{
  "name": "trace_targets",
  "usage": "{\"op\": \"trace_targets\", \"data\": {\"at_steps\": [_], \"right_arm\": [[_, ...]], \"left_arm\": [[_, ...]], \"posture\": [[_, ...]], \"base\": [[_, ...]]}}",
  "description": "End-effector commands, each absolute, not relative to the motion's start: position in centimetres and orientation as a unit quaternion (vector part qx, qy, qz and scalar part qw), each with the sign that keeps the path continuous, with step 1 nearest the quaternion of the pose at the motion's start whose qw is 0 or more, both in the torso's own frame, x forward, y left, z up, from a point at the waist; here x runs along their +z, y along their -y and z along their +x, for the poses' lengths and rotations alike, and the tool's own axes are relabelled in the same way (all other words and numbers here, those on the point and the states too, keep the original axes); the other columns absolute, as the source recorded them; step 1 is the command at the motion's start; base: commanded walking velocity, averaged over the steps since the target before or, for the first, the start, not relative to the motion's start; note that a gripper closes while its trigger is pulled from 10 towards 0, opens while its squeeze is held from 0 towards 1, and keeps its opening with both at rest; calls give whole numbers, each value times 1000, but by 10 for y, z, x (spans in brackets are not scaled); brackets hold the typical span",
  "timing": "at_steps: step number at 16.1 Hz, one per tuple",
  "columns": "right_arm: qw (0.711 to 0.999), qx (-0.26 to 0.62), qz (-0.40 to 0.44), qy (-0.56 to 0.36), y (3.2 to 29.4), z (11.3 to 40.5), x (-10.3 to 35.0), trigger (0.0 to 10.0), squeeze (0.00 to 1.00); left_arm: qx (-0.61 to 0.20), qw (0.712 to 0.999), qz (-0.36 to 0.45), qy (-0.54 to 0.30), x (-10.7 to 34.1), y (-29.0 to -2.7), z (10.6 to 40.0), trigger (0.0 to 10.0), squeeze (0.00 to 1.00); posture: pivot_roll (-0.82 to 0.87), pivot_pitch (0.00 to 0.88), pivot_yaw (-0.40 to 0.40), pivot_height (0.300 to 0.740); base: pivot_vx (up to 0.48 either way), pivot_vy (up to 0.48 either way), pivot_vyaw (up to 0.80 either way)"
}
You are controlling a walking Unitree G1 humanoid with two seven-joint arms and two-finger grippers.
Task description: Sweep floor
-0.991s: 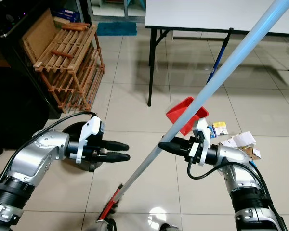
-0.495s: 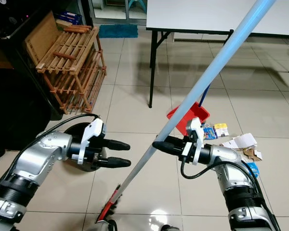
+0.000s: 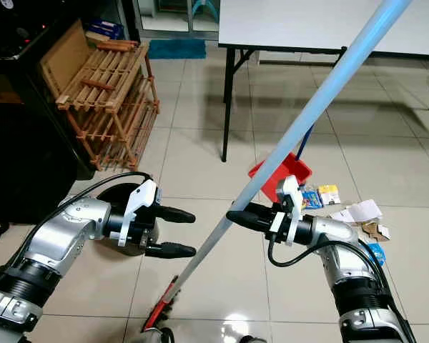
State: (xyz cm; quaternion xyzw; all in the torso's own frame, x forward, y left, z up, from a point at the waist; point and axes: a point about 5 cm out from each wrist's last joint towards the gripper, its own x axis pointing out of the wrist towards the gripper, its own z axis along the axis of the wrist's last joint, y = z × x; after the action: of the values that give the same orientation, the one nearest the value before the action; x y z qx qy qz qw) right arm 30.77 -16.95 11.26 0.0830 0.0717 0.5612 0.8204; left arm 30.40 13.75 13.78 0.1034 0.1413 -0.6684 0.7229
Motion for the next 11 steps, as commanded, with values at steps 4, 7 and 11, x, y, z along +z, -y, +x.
{"op": "trace_targets", "data": {"at_steps": [4,7,11], "right_arm": [[815,571,85,-57,164,309,118,10000,0],[814,572,85,-60,164,308,116,10000,0],[814,572,84,-61,165,307,116,10000,0]], "left_arm": [[-678,710,123,-143,136,-133,304,10000,1000],[-673,715,126,-143,134,-134,305,10000,1000],[-665,722,126,-140,133,-134,308,10000,1000]], "posture": [[19,94,-8,740],[21,90,-9,740],[21,83,-11,740]], "base": [[0,0,0],[0,0,0],[0,0,0]]}}
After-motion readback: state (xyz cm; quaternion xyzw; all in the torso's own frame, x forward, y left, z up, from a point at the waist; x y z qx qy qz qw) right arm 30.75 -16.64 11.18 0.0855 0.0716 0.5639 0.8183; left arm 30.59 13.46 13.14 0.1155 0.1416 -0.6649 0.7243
